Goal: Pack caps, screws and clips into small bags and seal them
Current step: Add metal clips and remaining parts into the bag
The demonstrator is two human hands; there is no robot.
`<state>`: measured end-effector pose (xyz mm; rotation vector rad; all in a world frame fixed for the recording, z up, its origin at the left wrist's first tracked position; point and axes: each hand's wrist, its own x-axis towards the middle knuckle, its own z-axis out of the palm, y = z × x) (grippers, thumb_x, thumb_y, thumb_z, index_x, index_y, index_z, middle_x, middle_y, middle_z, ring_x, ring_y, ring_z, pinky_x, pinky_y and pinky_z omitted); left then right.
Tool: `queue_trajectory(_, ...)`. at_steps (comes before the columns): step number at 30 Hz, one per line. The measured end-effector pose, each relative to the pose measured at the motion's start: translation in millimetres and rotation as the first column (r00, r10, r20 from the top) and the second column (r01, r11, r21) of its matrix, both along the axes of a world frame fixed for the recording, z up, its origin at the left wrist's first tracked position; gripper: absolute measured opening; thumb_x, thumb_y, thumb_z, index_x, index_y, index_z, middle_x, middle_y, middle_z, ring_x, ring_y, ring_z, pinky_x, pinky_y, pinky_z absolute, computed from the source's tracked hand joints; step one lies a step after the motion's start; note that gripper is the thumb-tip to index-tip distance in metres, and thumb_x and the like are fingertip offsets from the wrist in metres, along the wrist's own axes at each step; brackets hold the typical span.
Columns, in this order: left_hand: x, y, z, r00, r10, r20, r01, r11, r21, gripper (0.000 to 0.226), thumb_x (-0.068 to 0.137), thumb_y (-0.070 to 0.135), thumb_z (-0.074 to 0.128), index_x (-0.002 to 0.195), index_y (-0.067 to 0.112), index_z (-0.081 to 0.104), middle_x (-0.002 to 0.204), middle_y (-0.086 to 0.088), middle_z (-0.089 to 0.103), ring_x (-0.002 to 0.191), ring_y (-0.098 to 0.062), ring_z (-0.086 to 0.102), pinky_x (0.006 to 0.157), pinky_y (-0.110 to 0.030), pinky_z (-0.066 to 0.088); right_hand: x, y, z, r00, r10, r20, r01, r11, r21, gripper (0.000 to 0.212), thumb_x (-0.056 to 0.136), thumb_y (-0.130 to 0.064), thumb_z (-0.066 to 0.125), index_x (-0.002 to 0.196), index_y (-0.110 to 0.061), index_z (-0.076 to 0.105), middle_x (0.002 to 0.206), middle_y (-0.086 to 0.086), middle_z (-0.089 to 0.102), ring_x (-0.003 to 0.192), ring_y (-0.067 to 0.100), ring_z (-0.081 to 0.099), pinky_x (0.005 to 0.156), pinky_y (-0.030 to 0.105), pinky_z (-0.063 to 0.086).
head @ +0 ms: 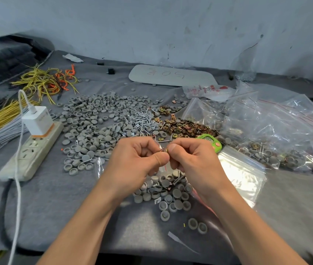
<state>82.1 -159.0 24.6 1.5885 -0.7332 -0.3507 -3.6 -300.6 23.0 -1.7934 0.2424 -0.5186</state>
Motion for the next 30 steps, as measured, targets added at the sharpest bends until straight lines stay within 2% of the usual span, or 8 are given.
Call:
queue_trajectory(8, -0.5, 0.3, -3.1, 0.986, 0.100, 0.131, -0.119, 0.982, 0.148, 0.026, 0.092, 0.012, 0.074, 0.067, 0.018, 0.066, 0.045, 0.004, 0.054, 0.039, -0.007, 0.045, 0.045, -0.020, 0.041, -3.3, -6.4, 2.6, 0.988, -0.139, -0.074, 0.132, 0.987, -0.089, 0.027, 0.098, -0.023, 0.061, 0.075, -0.018, 0.073, 0.056, 0.001, 0.053, 0.056, 0.018, 0.042, 0.056, 0.041, 0.035)
queue_trajectory(12, 9.6, 12.9, -3.1, 0.977, 0.187, 0.101, -0.197, 0.975, 0.102, 0.022, 0.093, 0.023, 0.073, 0.072, 0.020, 0.068, 0.049, -0.001, 0.056, 0.043, -0.013, 0.048, 0.050, -0.026, 0.045, -11.4, -25.5, 14.5, 0.966, -0.235, -0.109, 0.237, 0.972, 0.002, 0.035, 0.099, -0.016, 0.062, 0.067, -0.017, 0.074, 0.057, 0.001, 0.061, 0.055, 0.016, 0.048, 0.061, 0.036, 0.041)
queue_trajectory(14, 7.7, 11.5, -3.4, 0.954, 0.243, 0.177, -0.263, 0.960, 0.098, 0.016, 0.090, 0.035, 0.075, 0.076, 0.027, 0.072, 0.051, 0.003, 0.060, 0.045, -0.013, 0.051, 0.051, -0.033, 0.047, -12.4, -20.9, 15.5, 0.967, -0.184, -0.175, 0.217, 0.956, 0.196, 0.037, 0.098, -0.012, 0.061, 0.063, -0.010, 0.072, 0.059, 0.006, 0.062, 0.055, 0.016, 0.047, 0.057, 0.032, 0.039)
queue_trajectory(17, 1.7, 5.1, -2.5, 0.908, 0.323, 0.266, -0.360, 0.927, 0.107, 0.005, 0.083, 0.042, 0.081, 0.081, 0.042, 0.076, 0.063, 0.012, 0.069, 0.056, -0.008, 0.065, 0.055, -0.039, 0.058, -9.4, -12.6, 15.0, 0.979, -0.053, -0.198, 0.169, 0.755, 0.633, 0.025, 0.094, -0.010, 0.058, 0.072, -0.005, 0.068, 0.063, 0.012, 0.061, 0.050, 0.016, 0.050, 0.048, 0.024, 0.042)
queue_trajectory(19, 1.0, 1.9, -2.1, 0.907, 0.358, 0.222, -0.382, 0.921, 0.075, 0.008, 0.082, 0.038, 0.084, 0.082, 0.043, 0.079, 0.072, 0.017, 0.073, 0.068, -0.004, 0.070, 0.062, -0.041, 0.062, -8.5, -10.1, 17.6, 0.985, 0.035, -0.168, 0.114, 0.598, 0.793, 0.014, 0.086, -0.010, 0.056, 0.080, -0.004, 0.066, 0.066, 0.011, 0.061, 0.049, 0.015, 0.050, 0.047, 0.022, 0.045)
queue_trajectory(24, -0.7, -7.9, -2.2, 0.886, 0.314, 0.342, -0.368, 0.924, 0.104, 0.011, 0.087, 0.030, 0.080, 0.094, 0.038, 0.081, 0.087, 0.036, 0.071, 0.087, 0.017, 0.064, 0.078, -0.007, 0.050, -4.1, -9.0, 15.2, 0.995, 0.065, -0.079, 0.053, 0.328, 0.943, 0.023, 0.076, -0.007, 0.051, 0.074, 0.004, 0.071, 0.082, 0.020, 0.063, 0.058, 0.019, 0.053, 0.042, 0.020, 0.044)
queue_trajectory(26, -1.1, -12.8, -3.3, 0.875, 0.305, 0.376, -0.367, 0.924, 0.104, 0.016, 0.090, 0.027, 0.077, 0.101, 0.037, 0.081, 0.091, 0.034, 0.072, 0.093, 0.018, 0.063, 0.082, -0.001, 0.045, -1.6, -9.8, 14.7, 0.993, 0.013, -0.117, 0.101, 0.416, 0.904, 0.020, 0.086, -0.006, 0.054, 0.082, 0.005, 0.070, 0.080, 0.019, 0.064, 0.056, 0.017, 0.055, 0.044, 0.019, 0.046)
queue_trajectory(30, -4.1, -21.6, -4.0, 0.831, 0.236, 0.504, -0.344, 0.930, 0.130, 0.023, 0.094, 0.023, 0.072, 0.113, 0.036, 0.078, 0.108, 0.023, 0.068, 0.104, 0.005, 0.057, 0.093, -0.015, 0.043, 1.3, -10.6, 10.2, 0.972, -0.003, -0.233, 0.138, 0.813, 0.565, 0.020, 0.095, -0.020, 0.070, 0.080, -0.012, 0.080, 0.072, 0.008, 0.065, 0.052, 0.011, 0.052, 0.043, 0.018, 0.040)
